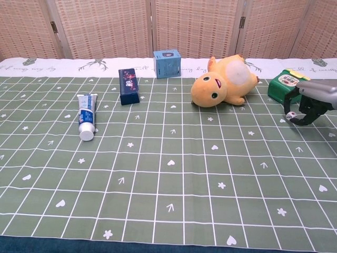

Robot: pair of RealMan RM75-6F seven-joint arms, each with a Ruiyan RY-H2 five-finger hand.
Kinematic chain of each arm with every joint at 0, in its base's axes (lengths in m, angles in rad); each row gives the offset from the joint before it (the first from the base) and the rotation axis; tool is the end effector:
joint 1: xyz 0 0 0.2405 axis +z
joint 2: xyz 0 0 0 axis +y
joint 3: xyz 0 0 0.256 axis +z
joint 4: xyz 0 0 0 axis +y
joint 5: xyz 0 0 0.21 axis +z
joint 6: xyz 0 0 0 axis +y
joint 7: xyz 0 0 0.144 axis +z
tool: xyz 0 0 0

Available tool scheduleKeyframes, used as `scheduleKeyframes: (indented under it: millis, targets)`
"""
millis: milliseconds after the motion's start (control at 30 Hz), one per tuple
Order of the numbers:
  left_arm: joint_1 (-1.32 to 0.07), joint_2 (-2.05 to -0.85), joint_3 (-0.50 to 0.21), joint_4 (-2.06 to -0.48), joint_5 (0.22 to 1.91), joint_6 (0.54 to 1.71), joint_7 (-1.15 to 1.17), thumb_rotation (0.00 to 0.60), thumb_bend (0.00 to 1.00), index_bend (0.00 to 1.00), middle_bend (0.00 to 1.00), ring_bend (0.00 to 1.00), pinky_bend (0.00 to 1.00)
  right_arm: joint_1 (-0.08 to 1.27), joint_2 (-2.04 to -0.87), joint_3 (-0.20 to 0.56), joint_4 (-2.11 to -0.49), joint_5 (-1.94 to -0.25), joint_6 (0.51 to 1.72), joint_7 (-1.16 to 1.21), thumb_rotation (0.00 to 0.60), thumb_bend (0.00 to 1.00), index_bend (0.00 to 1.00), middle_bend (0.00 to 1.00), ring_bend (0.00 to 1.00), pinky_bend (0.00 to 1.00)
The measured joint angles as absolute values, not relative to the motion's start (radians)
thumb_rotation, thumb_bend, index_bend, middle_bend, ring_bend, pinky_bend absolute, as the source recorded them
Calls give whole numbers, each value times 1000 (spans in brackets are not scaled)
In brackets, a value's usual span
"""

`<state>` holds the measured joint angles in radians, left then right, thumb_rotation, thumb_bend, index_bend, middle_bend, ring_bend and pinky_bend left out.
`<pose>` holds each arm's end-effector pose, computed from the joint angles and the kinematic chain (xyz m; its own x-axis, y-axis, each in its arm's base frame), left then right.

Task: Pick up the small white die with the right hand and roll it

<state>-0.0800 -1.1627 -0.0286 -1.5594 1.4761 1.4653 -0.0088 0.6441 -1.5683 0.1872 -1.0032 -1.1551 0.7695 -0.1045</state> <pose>-0.3244 0.1754 0.1458 0.3937 0.0442 0.9182 0.9184 0.0222 -0.3949 -0.2860 -0.3838 0.0204 0.5025 -0.3174 0.8042 -0.8615 -0.1058 0.4966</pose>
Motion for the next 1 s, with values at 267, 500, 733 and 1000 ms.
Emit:
scheduleKeyframes:
  millis: [267, 500, 733, 1000]
  targets:
    - [-81, -1160, -30, -1566, 1482, 1468, -6, 600, 196, 95, 76, 77, 180, 631, -1479, 193, -1260, -1253, 848, -17, 600, 371, 535, 982, 1000, 965]
    - [-74, -1155, -31, -1567, 1473, 1473, -10, 600, 196, 95, 76, 78, 180, 608, -1464, 193, -1343, -1449, 1079, 118, 600, 380, 0, 943, 1000, 965]
    - [-75, -1158, -30, -1564, 1475, 1470, -12, 600, 195, 96, 76, 78, 180, 583, -1413, 187, -1388, -1477, 1139, 127, 600, 380, 0, 934, 1000, 965]
    - [-77, -1158, -32, -1558, 1471, 1464, -15, 600, 196, 95, 75, 78, 180, 547, -1325, 173, -1446, -1459, 1163, 25, 600, 379, 13, 877, 983, 965]
